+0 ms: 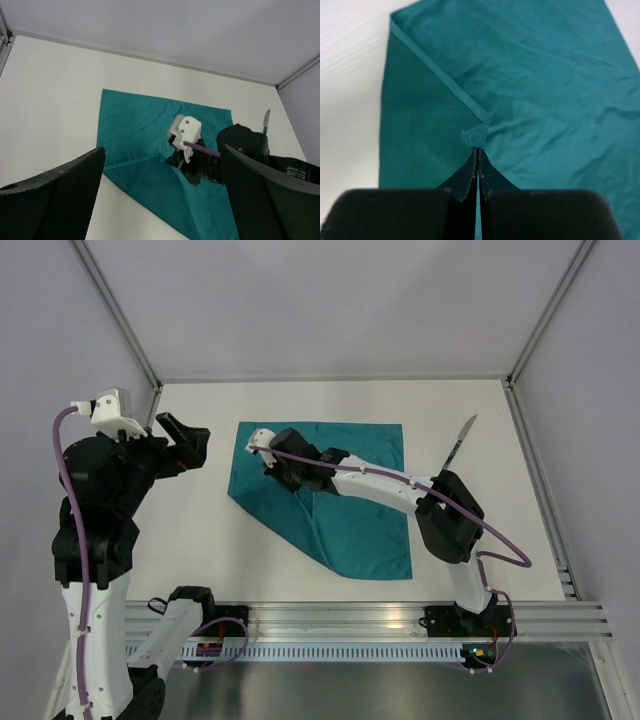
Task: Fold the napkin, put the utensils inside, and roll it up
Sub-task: Fold the napkin
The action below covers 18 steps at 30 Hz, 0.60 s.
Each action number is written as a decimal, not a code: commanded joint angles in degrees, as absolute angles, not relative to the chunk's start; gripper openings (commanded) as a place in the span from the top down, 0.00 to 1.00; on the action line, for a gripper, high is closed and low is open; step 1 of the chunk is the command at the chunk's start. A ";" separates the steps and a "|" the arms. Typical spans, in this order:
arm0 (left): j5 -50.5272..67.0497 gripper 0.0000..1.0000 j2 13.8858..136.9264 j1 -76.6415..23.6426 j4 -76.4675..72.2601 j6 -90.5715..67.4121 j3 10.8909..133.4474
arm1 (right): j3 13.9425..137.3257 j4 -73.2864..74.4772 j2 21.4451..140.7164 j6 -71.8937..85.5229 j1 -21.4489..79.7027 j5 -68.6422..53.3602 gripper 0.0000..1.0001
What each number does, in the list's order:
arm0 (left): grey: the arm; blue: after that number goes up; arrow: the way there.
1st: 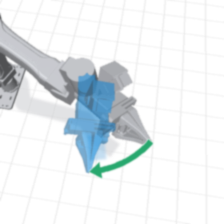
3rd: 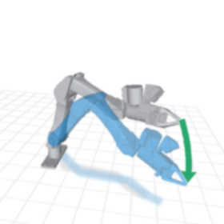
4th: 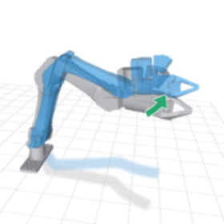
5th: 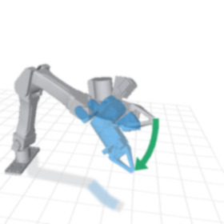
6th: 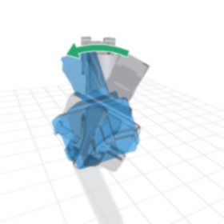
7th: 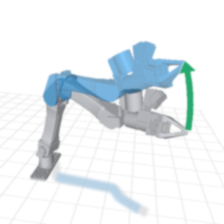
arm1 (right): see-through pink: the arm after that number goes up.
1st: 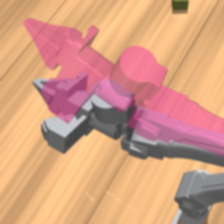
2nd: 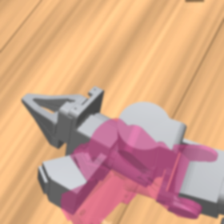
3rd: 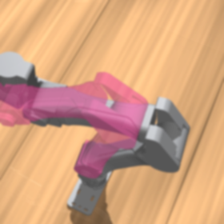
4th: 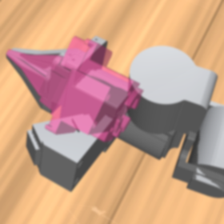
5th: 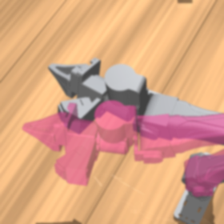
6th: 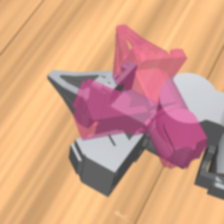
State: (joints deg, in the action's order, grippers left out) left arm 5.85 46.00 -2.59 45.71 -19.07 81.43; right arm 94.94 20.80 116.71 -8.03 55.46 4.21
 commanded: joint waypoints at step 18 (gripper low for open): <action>10.72 0.00 46.67 -2.20 39.99 -20.92 78.14 | 92.82 18.11 114.35 -9.49 37.63 6.51 1.00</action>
State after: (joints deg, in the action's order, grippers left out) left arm 8.58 46.37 -2.59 42.63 -19.07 78.35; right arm 93.27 19.62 116.62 -9.13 39.44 5.02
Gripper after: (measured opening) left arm 0.993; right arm 0.007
